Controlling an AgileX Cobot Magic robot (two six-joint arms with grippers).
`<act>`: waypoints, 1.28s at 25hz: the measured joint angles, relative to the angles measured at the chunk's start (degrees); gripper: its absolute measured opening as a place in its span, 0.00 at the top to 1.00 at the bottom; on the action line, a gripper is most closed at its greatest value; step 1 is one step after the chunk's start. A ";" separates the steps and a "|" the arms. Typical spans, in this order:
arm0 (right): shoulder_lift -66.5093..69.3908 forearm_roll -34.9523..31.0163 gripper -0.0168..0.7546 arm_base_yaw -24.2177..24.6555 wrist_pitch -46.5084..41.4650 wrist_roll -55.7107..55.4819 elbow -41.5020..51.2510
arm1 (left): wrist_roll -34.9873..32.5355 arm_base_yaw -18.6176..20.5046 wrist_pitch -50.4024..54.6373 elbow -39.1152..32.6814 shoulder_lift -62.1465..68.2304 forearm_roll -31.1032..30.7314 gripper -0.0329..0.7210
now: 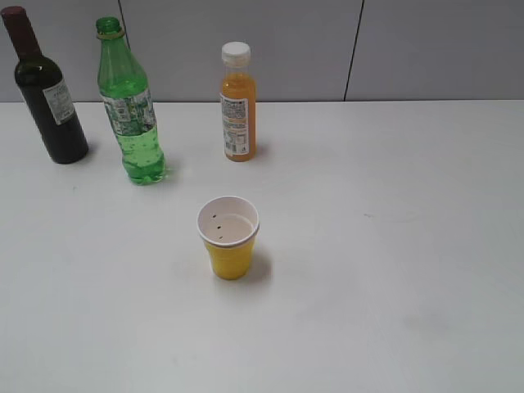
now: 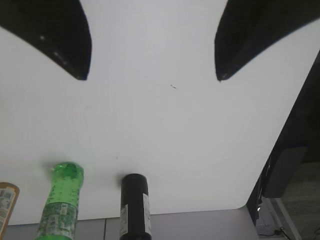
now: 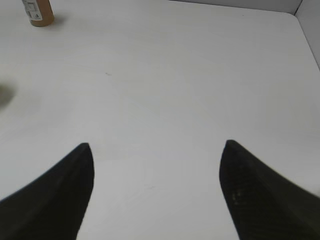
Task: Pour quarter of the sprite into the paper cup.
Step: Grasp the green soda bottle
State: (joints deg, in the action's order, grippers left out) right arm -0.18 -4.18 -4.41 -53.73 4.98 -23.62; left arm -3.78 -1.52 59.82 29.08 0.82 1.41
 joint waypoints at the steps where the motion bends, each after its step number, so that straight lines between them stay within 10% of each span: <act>1: 0.00 0.00 0.21 0.00 0.00 0.00 0.00 | 0.00 0.00 0.00 0.00 0.00 -0.05 0.18; 11: 0.00 0.00 0.21 0.00 -0.05 0.00 0.00 | 0.00 0.00 -3.16 0.99 1.69 1.20 0.13; 32: 0.00 0.00 0.21 0.00 -0.05 0.00 0.00 | -1.52 -4.96 -44.62 -2.68 29.80 5.31 0.15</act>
State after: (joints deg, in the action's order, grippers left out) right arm -0.18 -4.18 -4.41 -53.78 4.98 -23.62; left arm -5.29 -6.48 15.20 26.40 30.62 6.72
